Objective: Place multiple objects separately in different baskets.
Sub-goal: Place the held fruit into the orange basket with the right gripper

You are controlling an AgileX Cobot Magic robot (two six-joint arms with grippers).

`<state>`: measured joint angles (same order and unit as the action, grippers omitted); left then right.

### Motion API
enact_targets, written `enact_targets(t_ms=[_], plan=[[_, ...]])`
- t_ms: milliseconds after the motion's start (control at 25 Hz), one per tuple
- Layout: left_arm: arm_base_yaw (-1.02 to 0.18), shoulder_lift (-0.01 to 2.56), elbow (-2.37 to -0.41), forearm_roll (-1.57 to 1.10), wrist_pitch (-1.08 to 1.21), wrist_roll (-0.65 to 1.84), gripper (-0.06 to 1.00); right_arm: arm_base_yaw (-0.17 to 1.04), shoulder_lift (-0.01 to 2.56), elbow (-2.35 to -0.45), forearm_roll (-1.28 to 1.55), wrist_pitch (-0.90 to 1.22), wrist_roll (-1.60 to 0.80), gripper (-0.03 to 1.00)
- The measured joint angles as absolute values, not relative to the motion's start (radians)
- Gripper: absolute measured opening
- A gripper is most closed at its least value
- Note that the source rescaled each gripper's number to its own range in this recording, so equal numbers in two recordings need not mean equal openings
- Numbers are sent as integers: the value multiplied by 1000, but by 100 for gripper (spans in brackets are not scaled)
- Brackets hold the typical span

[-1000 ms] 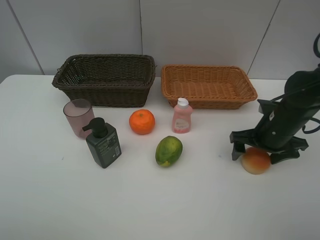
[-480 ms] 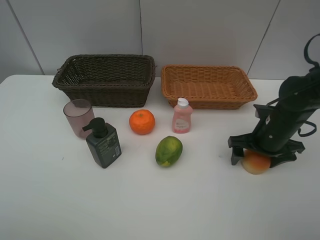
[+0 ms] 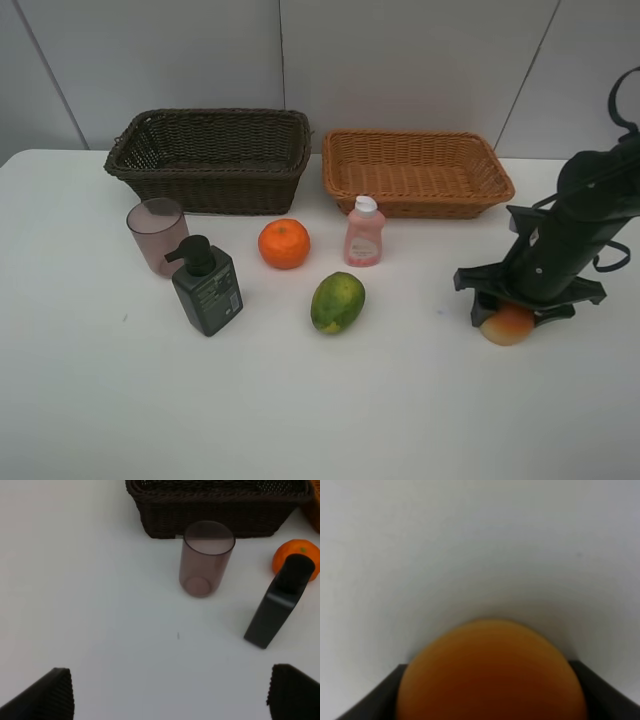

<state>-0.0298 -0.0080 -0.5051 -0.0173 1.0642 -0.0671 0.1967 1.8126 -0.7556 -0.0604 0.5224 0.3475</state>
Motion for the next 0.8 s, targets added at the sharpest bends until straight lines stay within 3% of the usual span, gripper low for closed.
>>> enact_targets(t_ms=[520, 800], plan=[[-30, -8, -505, -17, 1064, -67, 100, 195, 1813, -762, -61, 514, 347, 47], [-30, -8, -505, -17, 1064, -67, 100, 213, 1827, -889, -87, 694, 347, 47]])
